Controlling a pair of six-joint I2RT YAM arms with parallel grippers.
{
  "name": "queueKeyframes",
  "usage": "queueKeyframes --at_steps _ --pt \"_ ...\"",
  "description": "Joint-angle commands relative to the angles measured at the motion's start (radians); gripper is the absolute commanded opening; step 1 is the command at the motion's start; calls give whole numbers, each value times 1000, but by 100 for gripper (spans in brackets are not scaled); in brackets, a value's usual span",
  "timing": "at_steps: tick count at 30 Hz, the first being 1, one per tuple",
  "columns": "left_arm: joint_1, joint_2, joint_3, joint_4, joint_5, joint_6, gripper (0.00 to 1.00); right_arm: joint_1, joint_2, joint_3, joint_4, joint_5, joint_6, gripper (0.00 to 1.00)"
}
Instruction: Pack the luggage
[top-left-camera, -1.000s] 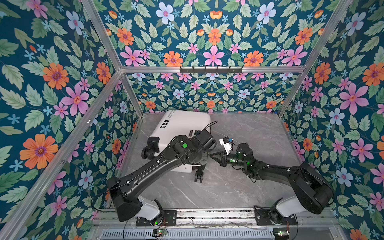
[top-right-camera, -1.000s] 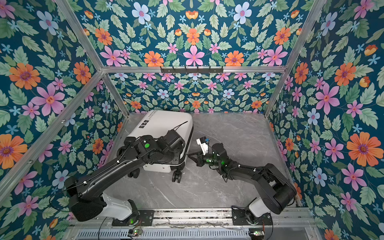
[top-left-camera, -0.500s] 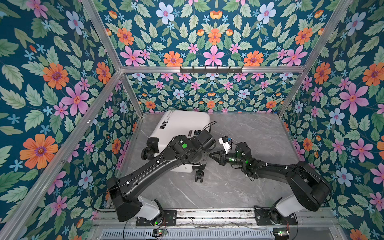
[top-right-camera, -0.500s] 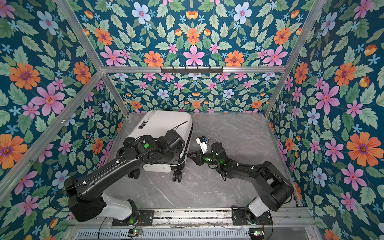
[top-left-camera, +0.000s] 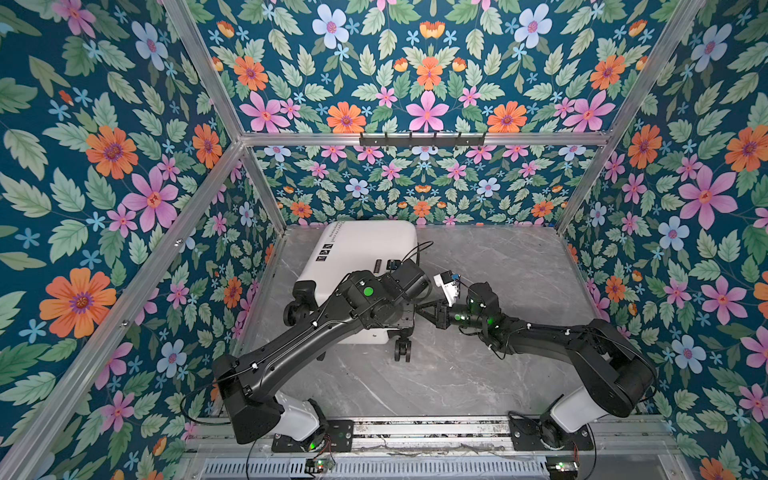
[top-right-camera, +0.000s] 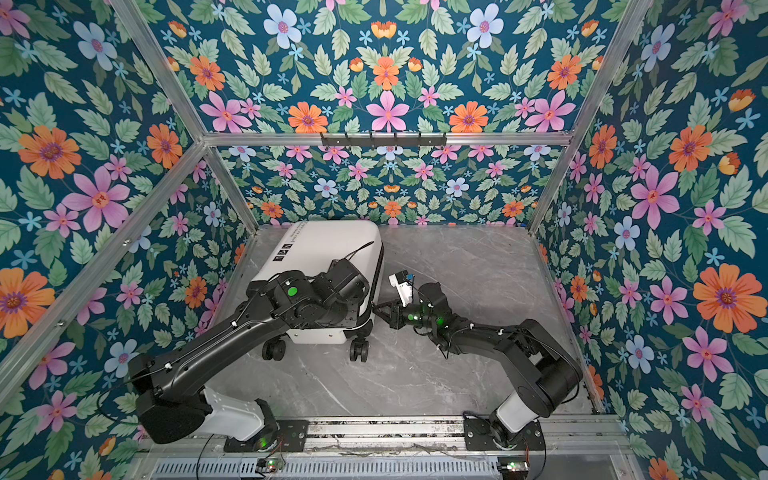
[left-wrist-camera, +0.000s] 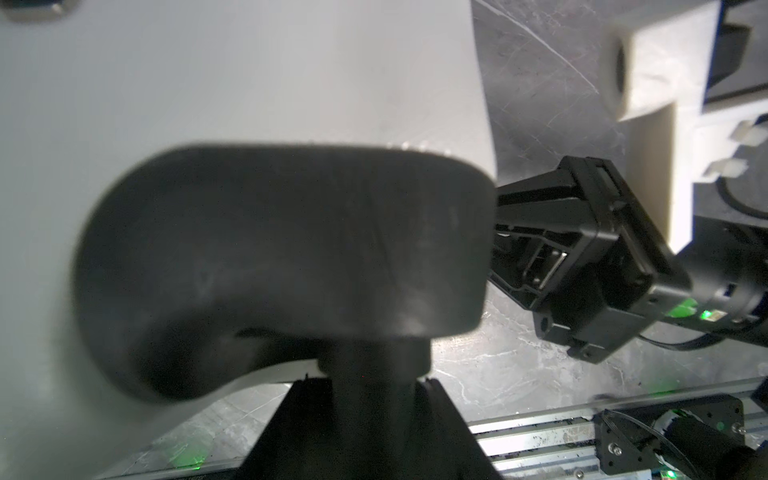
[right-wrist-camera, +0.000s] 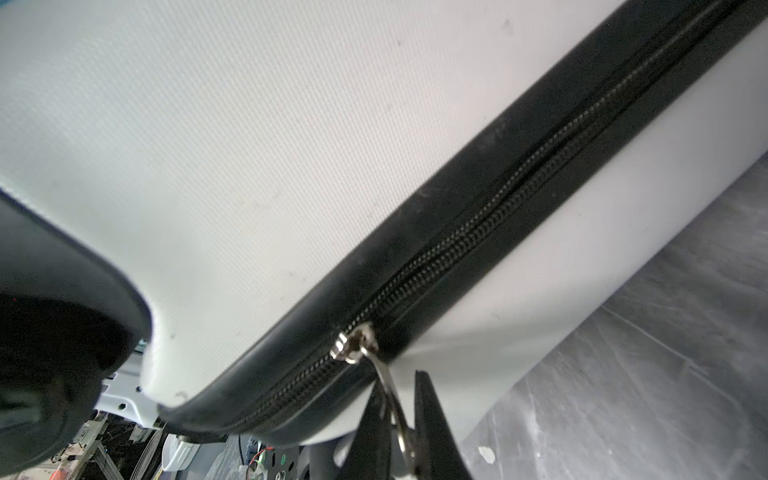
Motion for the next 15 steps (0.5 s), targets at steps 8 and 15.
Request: queueKeyframes --at_steps 8,15 --pt "-4 -17 -8 35 50 22 0 0 -27 29 -66 125 7 0" --pt "-14 -7 0 28 95 65 0 -1 -23 73 -194 248 67 0"
